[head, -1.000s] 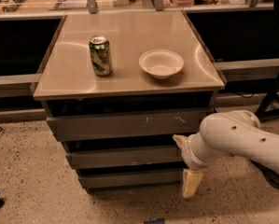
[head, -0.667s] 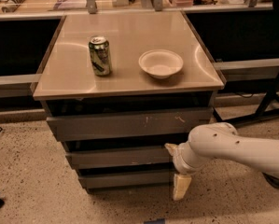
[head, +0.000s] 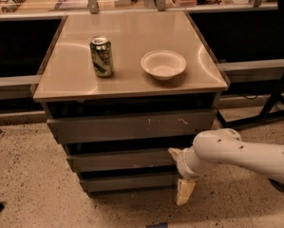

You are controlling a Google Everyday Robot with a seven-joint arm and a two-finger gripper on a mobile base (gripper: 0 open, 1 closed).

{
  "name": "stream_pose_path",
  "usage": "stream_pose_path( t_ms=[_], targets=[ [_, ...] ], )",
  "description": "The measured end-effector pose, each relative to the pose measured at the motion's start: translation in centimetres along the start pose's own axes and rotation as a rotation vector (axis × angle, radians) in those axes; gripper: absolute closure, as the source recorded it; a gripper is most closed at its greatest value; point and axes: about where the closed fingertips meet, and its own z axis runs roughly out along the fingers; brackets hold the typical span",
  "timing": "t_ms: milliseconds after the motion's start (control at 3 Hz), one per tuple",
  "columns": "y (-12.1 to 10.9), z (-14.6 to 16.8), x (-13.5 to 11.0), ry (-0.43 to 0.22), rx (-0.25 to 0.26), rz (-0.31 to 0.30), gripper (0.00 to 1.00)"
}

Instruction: Open middle drawer

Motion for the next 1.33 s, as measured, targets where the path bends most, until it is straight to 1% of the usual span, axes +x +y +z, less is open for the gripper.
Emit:
stream_pose_path(
  t_ms=[333,667,1000,1333],
  targets=[
    [-0.3,2.4,0.9,-0.04,0.022,0.011,0.0],
    [-1.8,5.7,1.5,-0.093,0.052,0.015,0.0],
    [-4.2,8.1,1.4,-0.134,0.088,0.006,0.0],
    [-6.8,9.9,1.1,-0.154,0.11,-0.015,0.0]
  ],
)
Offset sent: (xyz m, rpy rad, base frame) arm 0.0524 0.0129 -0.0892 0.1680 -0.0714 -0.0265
